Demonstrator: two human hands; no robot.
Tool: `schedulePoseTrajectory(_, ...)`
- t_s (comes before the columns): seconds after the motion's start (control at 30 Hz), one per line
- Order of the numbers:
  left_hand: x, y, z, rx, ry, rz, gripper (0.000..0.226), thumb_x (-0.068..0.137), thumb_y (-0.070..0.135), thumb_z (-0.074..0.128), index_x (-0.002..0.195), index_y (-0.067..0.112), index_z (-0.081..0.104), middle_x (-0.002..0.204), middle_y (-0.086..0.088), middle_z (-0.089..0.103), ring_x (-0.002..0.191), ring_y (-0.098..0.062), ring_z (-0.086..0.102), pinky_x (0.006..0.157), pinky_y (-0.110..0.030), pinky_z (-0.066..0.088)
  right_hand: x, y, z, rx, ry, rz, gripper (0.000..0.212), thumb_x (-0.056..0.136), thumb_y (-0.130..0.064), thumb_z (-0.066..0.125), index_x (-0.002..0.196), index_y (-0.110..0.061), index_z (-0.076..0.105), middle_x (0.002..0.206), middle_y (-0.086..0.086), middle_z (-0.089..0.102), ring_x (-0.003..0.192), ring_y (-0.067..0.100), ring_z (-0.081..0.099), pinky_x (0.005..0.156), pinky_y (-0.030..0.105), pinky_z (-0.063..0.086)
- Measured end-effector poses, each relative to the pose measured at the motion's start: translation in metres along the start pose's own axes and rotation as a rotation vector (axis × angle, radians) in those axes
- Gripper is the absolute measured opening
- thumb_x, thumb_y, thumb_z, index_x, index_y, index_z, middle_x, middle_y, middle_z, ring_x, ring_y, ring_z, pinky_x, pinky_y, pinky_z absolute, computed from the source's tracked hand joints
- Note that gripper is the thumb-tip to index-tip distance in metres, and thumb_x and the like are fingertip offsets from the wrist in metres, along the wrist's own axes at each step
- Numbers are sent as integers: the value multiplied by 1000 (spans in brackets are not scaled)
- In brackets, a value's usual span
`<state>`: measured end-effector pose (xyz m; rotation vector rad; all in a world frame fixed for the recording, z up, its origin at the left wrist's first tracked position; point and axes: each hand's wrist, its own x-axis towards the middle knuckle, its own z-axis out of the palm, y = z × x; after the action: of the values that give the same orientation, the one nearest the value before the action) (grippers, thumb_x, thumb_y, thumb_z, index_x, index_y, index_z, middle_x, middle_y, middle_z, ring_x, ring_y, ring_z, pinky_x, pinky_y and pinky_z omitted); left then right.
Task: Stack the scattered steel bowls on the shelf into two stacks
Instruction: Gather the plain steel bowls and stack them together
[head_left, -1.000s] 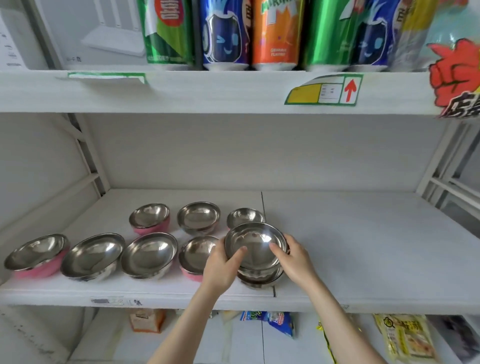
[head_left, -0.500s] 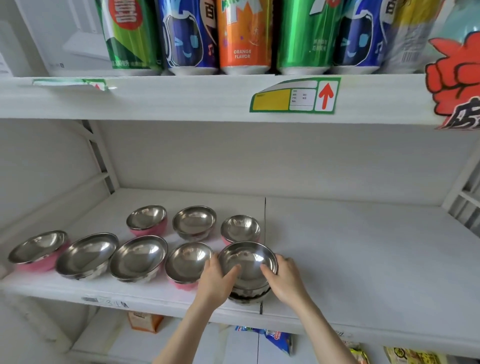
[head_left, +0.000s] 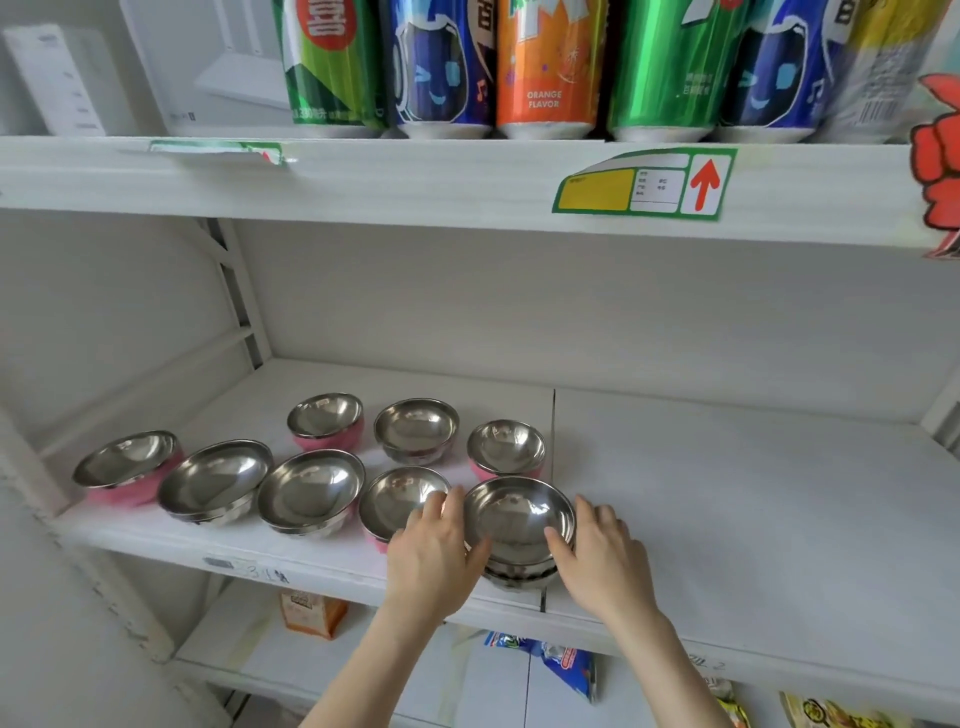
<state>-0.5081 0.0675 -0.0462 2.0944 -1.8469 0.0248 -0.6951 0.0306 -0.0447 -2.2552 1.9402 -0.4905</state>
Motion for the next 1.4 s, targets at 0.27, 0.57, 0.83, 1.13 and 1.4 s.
schedulePoseTrajectory(0.27,-26,-43,-50,252,220,219,51,81,45,55,121,14,57,123,-11,61,104,-31,60,75,-44,51,-38,-34,-8,-208,231,-63,63,79,-52,38,121,-10,58,109,13,65,109,33,58,86,54,45)
schedulePoseTrajectory(0.57,-58,-158,-110,352,227,209,60,79,46,58,129,13,55,136,-17,55,123,-37,52,99,-54,44,-77,-133,3,-149,336,-1,66,81,-55,36,127,-10,54,123,17,60,121,36,50,93,55,40)
schedulePoseTrajectory(0.83,-60,-254,-133,354,209,166,63,74,43,69,128,12,57,135,-19,55,125,-38,52,99,-58,43,-85,-225,35,-72,362,8,68,83,-57,35,130,-10,50,130,16,57,127,34,46,100,55,37)
schedulePoseTrajectory(1.13,-9,-340,-143,337,192,128,57,81,47,49,128,15,56,134,-17,56,124,-37,52,100,-57,40,-45,-321,76,-27,331,20,67,83,-58,37,130,-12,50,130,14,57,125,33,48,96,53,41)
schedulePoseTrajectory(1.4,47,-417,-143,267,76,173,58,85,51,39,124,14,59,127,-16,62,116,-35,59,94,-56,46,-12,-409,121,-32,298,89,65,83,-57,37,125,-10,56,110,12,64,98,31,61,75,43,51)
